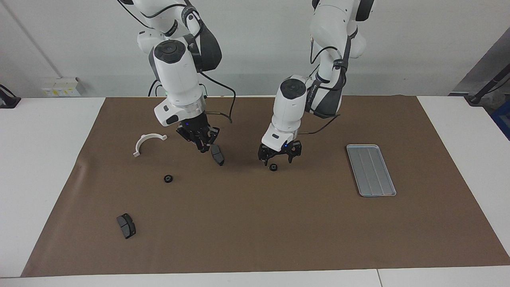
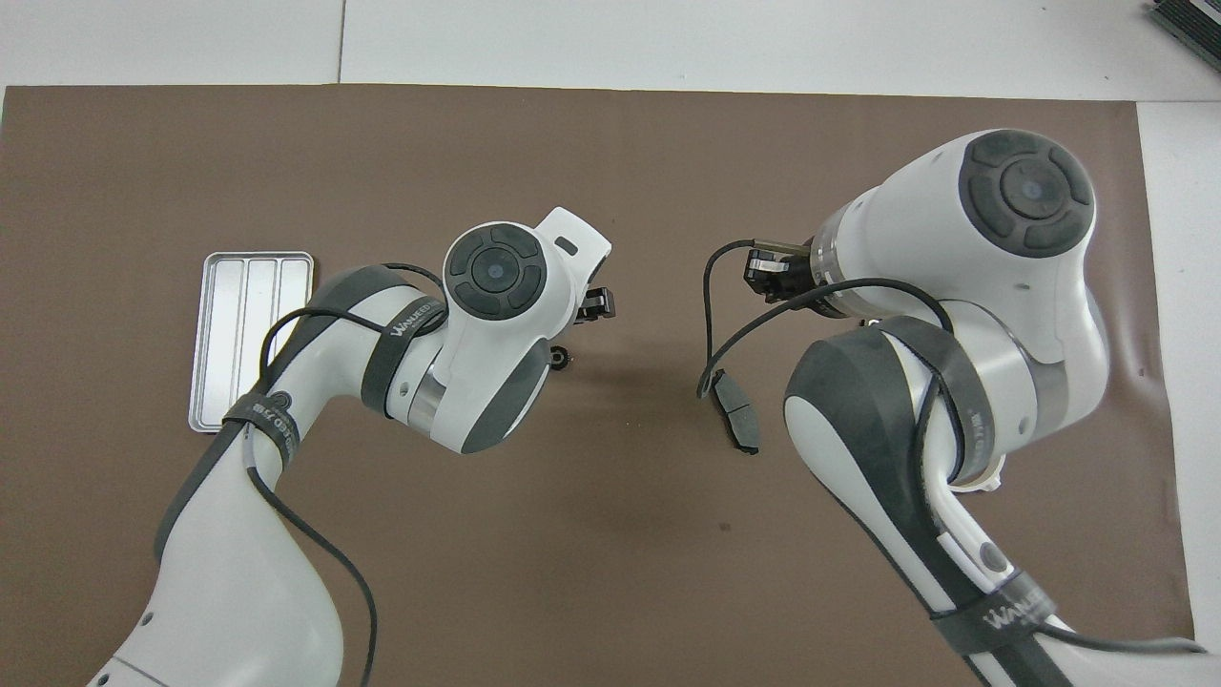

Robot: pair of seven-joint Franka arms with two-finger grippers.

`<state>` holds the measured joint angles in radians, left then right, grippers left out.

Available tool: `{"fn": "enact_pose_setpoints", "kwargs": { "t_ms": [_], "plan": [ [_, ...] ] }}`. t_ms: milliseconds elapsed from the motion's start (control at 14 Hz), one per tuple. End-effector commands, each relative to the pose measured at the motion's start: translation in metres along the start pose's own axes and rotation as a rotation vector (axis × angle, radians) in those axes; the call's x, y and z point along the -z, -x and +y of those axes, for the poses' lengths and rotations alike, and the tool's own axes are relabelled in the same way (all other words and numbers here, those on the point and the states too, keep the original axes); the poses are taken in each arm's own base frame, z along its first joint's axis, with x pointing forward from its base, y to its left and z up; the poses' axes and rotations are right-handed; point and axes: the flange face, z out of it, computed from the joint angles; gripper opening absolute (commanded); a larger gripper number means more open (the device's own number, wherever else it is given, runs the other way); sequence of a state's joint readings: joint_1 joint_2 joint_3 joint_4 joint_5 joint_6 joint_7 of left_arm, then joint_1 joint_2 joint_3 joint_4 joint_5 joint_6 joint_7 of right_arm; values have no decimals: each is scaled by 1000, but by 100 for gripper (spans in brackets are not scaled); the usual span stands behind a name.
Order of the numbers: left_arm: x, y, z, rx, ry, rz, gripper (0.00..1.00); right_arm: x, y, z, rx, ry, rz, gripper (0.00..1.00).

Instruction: Pick bearing gear from pile to tray

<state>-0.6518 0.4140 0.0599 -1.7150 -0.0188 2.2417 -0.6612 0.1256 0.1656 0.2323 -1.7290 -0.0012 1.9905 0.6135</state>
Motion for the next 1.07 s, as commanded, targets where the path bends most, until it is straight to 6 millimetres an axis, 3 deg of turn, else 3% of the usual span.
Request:
{"fn": "enact_pose_setpoints", "kwargs": {
  "t_ms": [0,428,641,998],
  "plan": [
    [-18,4,14,26,2,10,100,-7,3,-1,-25,-1,16,0],
    [-55,28,-5,27,-15,-7,100,-12,7,-4,-17,2,9,0],
    [-59,33,-8,27,-14,-8,100,-11,7,-4,-16,1,9,0],
    [-59,41,-3,14,-15,-13,78,-12,9,-5,-12,2,6,0]
  ]
}}
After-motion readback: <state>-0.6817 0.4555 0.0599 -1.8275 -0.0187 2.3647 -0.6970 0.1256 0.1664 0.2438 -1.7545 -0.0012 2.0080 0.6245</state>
